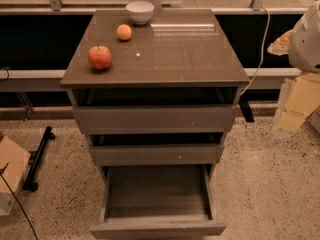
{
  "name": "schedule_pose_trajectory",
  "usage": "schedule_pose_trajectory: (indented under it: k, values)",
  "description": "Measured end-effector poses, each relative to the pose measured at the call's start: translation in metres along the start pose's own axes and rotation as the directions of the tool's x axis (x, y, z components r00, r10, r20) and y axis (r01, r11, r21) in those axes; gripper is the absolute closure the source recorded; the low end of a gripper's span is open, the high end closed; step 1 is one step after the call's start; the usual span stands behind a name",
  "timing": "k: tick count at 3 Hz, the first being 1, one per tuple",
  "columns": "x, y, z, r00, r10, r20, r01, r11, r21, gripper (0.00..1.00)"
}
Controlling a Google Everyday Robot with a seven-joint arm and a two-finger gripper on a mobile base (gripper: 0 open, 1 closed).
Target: Place apple into bottom drawer
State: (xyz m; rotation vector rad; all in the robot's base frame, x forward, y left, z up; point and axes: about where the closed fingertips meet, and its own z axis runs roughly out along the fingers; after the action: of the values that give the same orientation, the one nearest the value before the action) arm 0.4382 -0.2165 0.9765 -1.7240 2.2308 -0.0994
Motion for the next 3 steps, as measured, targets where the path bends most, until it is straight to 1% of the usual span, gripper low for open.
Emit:
schedule_pose_trajectory:
  k: [1, 2, 3]
  values:
    - [-0.003, -0.002, 0.002, 1.000, 0.000, 0.009, 0.000, 1.0000, 0.004, 0.00]
    - [-0.033, -0.015, 0.022, 0.996, -0.002, 0.087, 0.000, 0.9998, 0.020, 0.00]
    - [-0.072, -0.032, 0.046, 0.983, 0.004, 0.184, -0.001, 0.9999, -0.014, 0.00]
